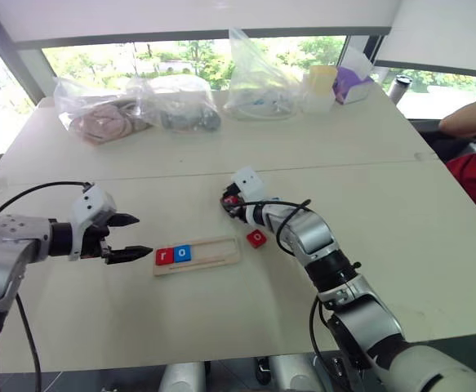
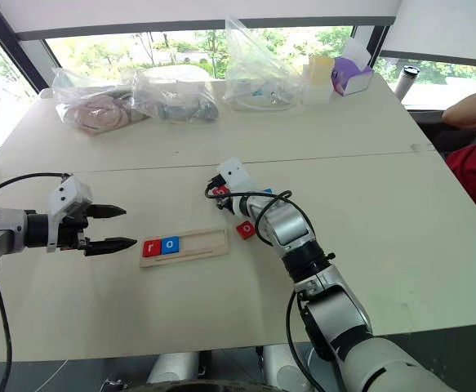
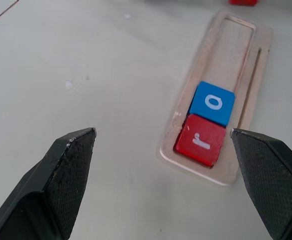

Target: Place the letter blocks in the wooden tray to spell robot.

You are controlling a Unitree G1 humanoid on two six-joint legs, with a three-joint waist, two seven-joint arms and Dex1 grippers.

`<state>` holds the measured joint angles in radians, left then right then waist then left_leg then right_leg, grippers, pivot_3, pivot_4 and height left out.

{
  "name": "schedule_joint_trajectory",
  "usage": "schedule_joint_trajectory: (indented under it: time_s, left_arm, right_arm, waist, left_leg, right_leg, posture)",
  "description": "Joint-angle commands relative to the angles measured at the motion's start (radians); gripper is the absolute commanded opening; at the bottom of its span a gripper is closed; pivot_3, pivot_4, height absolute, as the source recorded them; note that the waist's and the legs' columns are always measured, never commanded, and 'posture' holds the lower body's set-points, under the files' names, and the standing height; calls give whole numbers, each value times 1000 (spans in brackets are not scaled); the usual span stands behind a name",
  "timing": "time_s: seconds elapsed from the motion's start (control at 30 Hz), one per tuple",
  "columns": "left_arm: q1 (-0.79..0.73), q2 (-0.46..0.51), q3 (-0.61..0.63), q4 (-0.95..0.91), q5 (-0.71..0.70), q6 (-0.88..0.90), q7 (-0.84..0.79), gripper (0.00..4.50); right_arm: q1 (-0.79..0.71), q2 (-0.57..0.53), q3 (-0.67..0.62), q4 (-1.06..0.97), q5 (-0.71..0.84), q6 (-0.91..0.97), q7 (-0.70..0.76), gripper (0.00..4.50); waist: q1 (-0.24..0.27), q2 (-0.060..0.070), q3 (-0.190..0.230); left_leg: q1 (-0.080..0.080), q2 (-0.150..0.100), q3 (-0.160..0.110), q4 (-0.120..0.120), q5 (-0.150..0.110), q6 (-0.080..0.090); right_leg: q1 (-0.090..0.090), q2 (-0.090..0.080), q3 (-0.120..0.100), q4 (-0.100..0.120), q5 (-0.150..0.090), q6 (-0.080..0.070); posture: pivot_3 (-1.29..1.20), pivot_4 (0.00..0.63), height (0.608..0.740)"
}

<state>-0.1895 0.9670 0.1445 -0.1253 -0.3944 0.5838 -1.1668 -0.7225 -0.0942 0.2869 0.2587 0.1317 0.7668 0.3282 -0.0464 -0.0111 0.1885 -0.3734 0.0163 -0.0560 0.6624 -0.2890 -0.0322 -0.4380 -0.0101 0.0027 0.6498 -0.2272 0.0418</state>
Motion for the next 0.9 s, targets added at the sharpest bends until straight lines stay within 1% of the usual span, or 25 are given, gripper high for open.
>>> schedule_joint_trajectory:
  time_s: [0.03, 0.07, 0.17, 0.23, 0.33, 0.37, 0.43, 0.53, 0.6, 0.67, 0.83, 0.87, 0.9]
  left_arm:
    - [-14, 0, 5, -25, -13, -4, 10, 4500]
    - [-18, 0, -2, -31, -14, -4, 10, 4500]
    - [-32, -2, -25, -63, -19, -6, 13, 4500]
    - [-52, -16, -30, -95, -47, 14, 16, 4500]
    - [-81, -40, -41, -132, -76, 41, 30, 4500]
    - [-99, -54, -50, -140, -86, 50, 36, 4500]
    - [-138, -85, -78, -140, -88, 54, 48, 4500]
    - [-182, -123, -114, -117, -83, 54, 54, 4500]
    - [-201, -138, -139, -90, -69, 39, 47, 4500]
    - [-230, -150, -171, -52, -45, 14, 37, 4500]
    - [-287, -163, -207, 25, -15, -31, 12, 4500]
    - [-292, -164, -210, 32, -12, -37, 10, 4500]
    - [-294, -164, -211, 37, -8, -42, 8, 4500]
  right_arm:
    - [-10, -7, -34, -99, 1, 23, 5, 1175]
    - [-3, -18, -50, -142, 3, 31, -2, 1175]
    - [48, -108, -106, -371, -17, 133, -34, 1175]
    - [118, -180, -169, -568, -37, 263, -72, 1175]
    - [229, -220, -250, -798, -52, 452, -130, 1175]
    - [277, -210, -283, -881, -69, 530, -162, 1175]
    - [362, -146, -346, -1021, -108, 680, -230, 1175]
    - [437, -46, -377, -1119, -143, 808, -292, 1175]
    - [460, 18, -371, -1128, -146, 842, -311, 1175]
    - [470, 63, -366, -1109, -142, 847, -317, 1175]
    - [474, 124, -398, -1054, -142, 844, -318, 1175]
    - [476, 138, -405, -1047, -136, 846, -312, 2254]
    - [475, 137, -400, -1041, -134, 847, -311, 2634]
  waist:
    - [1, 0, 0]
    - [2, 0, 0]
    - [11, 1, 0]
    - [18, 1, 0]
    - [27, 0, 0]
    - [28, 0, 0]
    - [32, -1, 0]
    - [21, 0, 0]
    - [11, 0, 0]
    - [2, 0, 0]
    - [1, 0, 0]
    - [2, 0, 0]
    - [2, 0, 0]
  left_leg:
    - [0, 0, 0, 0, 0, 0]
    - [-1, 0, 0, 0, 0, 0]
    - [-2, 0, -1, 0, 0, 0]
    - [-3, -1, -1, 0, 0, 0]
    - [-3, -2, 0, 0, 0, 0]
    - [-3, -2, 0, 0, 0, 0]
    - [-3, -2, -1, -1, 0, 0]
    - [-1, -1, -1, -1, 0, 0]
    - [0, -1, -1, -1, 0, 0]
    - [1, -1, -2, -1, 0, -1]
    - [1, -1, -2, -1, 1, -1]
    - [0, -1, -2, -1, 1, -1]
    - [-1, -1, -2, -1, 1, -1]
  right_leg:
    - [0, 0, 0, 0, 0, 0]
    - [-1, 0, 0, 0, 0, 0]
    - [-1, -1, 0, 0, 0, 0]
    - [-1, -2, 0, -1, 0, 0]
    - [-1, -3, 0, -2, -1, 1]
    - [-1, -3, 0, -2, -1, 1]
    - [-1, -2, 0, -2, -1, 1]
    - [-1, 0, 0, -1, -3, 2]
    - [-1, 0, 0, 0, -4, -3]
    - [0, 1, 0, 0, -3, -4]
    - [-1, 1, 0, 0, -3, -4]
    - [-1, 1, 0, -1, -3, -4]
    - [-1, 1, 0, -1, -3, -3]
  posture:
    - [0, 150, 740]
    - [0, 150, 740]
    - [0, 150, 740]
    - [0, 150, 740]
    - [0, 150, 740]
    - [0, 150, 740]
    - [0, 150, 740]
    - [0, 150, 740]
    - [0, 150, 740]
    - [0, 150, 740]
    - [0, 150, 740]
    - [0, 150, 740]
    - [0, 150, 740]
